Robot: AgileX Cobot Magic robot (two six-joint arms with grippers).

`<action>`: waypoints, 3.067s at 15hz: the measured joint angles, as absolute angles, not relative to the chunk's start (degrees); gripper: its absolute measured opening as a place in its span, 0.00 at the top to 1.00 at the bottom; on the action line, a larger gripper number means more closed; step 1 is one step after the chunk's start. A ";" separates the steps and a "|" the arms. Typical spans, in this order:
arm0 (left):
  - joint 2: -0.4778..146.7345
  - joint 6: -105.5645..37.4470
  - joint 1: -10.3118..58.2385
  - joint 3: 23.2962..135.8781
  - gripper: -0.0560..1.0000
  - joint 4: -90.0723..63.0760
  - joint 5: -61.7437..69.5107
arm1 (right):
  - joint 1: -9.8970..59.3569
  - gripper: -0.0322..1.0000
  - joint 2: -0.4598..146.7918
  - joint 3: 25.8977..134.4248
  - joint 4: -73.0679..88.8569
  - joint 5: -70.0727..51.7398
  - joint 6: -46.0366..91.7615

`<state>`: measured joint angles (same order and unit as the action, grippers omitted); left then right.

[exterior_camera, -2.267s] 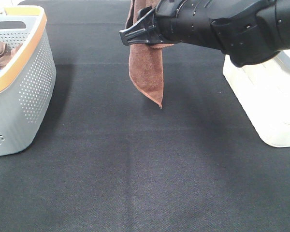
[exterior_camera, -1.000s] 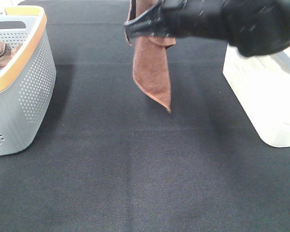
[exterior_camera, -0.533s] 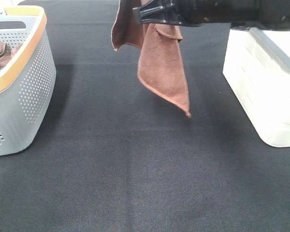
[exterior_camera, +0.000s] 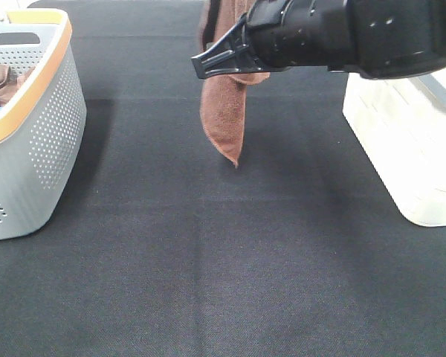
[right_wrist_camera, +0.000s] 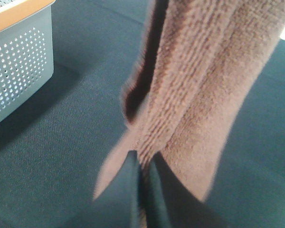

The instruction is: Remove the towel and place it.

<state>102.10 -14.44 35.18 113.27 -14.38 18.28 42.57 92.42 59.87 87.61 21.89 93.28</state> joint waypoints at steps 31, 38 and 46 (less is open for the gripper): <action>101.76 -13.64 35.18 113.27 0.95 -17.88 15.01 | 42.63 0.36 95.17 60.22 87.09 26.30 86.17; 101.76 -13.64 35.18 113.27 0.95 -15.53 15.01 | 42.63 0.36 92.99 60.22 96.72 33.86 95.23; 101.76 -13.64 35.18 113.27 0.95 -15.53 15.07 | 42.63 0.46 92.82 60.22 90.64 35.47 92.02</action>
<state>101.76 -13.64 35.18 113.27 -15.53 15.07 42.63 92.82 60.22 90.64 35.47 92.02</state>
